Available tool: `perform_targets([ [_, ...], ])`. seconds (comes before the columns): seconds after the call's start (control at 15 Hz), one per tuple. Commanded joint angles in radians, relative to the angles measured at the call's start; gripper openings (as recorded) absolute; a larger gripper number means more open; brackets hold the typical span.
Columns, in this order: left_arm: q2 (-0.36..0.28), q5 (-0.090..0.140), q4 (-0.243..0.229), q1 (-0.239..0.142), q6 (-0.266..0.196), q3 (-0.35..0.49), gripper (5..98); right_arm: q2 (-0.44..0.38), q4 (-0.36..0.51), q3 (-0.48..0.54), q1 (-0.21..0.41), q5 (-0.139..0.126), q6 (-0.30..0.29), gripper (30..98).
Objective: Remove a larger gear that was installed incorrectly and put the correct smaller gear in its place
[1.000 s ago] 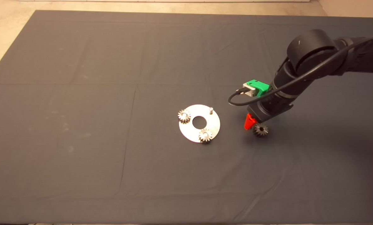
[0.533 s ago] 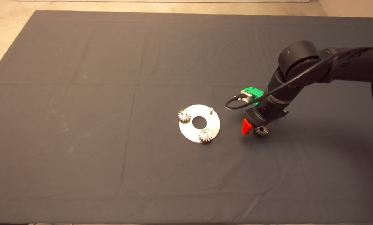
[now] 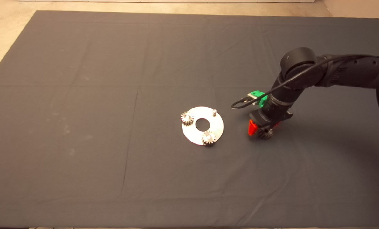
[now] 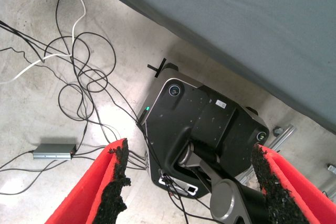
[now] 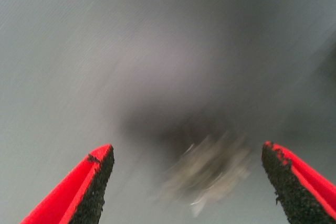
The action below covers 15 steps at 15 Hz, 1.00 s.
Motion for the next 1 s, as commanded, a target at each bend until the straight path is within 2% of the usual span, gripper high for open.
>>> perform_targets([
  [0.0, 0.000, 0.132, 0.008, 0.018, 0.002, 0.008, 59.2, 0.017, -0.038, -0.066, 0.026, -0.129, -0.056, 74.4],
  [0.4, 0.001, 0.132, 0.008, 0.018, 0.002, 0.008, 59.2, 0.048, -0.031, -0.081, 0.037, -0.129, -0.066, 74.4],
  [0.53, 0.001, 0.132, 0.008, 0.018, 0.002, 0.008, 59.2, 0.060, -0.025, -0.077, 0.060, -0.129, -0.065, 74.4],
  [0.6, 0.001, 0.132, 0.008, 0.018, 0.002, 0.008, 59.2, 0.061, 0.009, -0.066, 0.073, -0.129, -0.063, 74.4],
  [0.73, 0.001, 0.132, 0.008, 0.018, 0.002, 0.008, 59.2, 0.047, 0.172, -0.051, 0.090, -0.129, -0.063, 74.4],
  [0.8, 0.001, 0.132, 0.008, 0.018, 0.002, 0.008, 59.2, 0.044, 0.222, -0.014, 0.094, -0.129, -0.058, 74.4],
  [0.93, 0.001, 0.132, 0.008, 0.018, 0.002, 0.008, 59.2, 0.031, 0.230, 0.040, 0.092, -0.129, -0.053, 74.4],
])
